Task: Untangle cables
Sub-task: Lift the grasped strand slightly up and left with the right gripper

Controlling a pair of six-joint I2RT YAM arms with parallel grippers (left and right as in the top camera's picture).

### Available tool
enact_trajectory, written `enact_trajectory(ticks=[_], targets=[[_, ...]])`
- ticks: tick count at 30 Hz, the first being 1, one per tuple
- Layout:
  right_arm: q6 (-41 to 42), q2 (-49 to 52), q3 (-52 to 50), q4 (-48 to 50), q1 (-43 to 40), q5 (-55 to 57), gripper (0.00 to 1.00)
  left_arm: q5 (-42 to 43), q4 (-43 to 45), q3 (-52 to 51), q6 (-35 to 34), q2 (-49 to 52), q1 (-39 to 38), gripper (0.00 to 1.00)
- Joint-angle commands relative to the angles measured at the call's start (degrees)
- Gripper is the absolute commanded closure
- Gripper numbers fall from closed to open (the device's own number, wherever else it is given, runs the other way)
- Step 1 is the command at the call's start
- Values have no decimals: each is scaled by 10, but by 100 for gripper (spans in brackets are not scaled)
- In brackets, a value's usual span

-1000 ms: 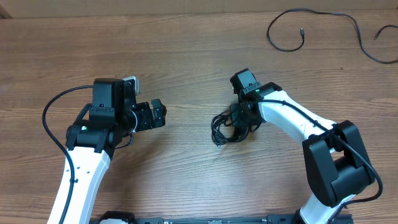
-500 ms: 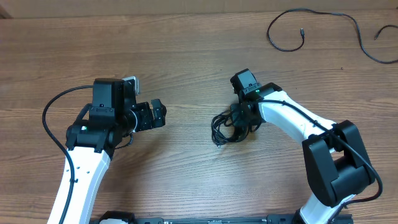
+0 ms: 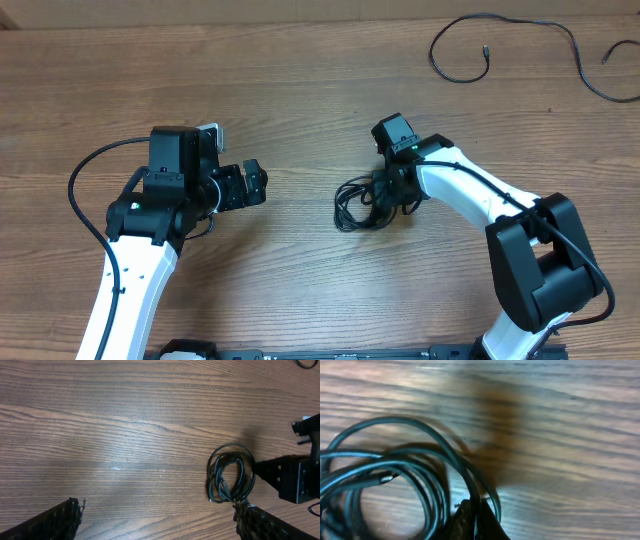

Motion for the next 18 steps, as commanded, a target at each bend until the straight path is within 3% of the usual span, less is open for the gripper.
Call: enact_trajectory(ticks=[1, 9, 15, 18], targets=[[0, 2, 51, -11, -1, -47, 96, 7, 0, 10, -2, 2, -4, 0], [-6, 2, 169, -95, -1, -172, 96, 20, 2, 10, -1, 2, -4, 0], [-103, 2, 223, -91, -1, -402, 96, 19, 5, 10, -1, 2, -4, 0], [-108, 2, 233, -78, -1, -428, 96, 19, 5, 10, -1, 2, -4, 0]])
